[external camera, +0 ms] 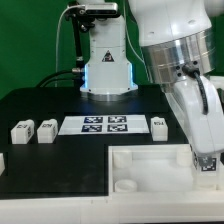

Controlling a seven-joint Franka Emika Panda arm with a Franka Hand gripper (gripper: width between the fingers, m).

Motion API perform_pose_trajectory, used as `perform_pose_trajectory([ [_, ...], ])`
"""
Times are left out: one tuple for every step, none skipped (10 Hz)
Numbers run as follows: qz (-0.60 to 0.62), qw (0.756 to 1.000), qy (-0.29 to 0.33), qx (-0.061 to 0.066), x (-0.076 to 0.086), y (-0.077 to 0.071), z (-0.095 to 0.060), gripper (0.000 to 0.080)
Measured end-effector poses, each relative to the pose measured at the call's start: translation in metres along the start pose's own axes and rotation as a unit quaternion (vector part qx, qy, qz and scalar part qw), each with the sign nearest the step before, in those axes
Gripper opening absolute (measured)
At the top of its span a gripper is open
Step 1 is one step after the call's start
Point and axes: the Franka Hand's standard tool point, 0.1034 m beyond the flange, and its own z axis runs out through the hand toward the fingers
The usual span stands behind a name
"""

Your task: Assemble one leg

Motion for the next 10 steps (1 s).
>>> perform_pose_trajectory([
  [-0.014,1.000,0.000,0.000,0.000,0.000,0.000,0.0297],
  [-0.059,0.998,0.001,-0.002,0.000,0.000,0.001,0.0382],
  [-0.154,0.988,0.005,-0.011,-0.001,0.001,0.002,0.0552],
  [-0.229,0.973,0.012,-0.017,-0.004,-0.001,-0.001,0.0552],
  [-0.269,0.963,0.019,-0.017,-0.010,-0.001,-0.002,0.0632],
  [-0.325,0.945,0.019,-0.018,-0.010,-0.001,-0.002,0.0645],
  [-0.379,0.925,0.018,-0.020,-0.008,-0.001,-0.001,0.0645],
  [-0.422,0.906,0.018,-0.021,-0.008,-0.001,-0.001,0.0649],
  [-0.511,0.859,0.025,-0.028,-0.007,-0.001,-0.002,0.0649],
  [-0.596,0.802,0.028,-0.035,-0.005,-0.001,-0.002,0.0649],
])
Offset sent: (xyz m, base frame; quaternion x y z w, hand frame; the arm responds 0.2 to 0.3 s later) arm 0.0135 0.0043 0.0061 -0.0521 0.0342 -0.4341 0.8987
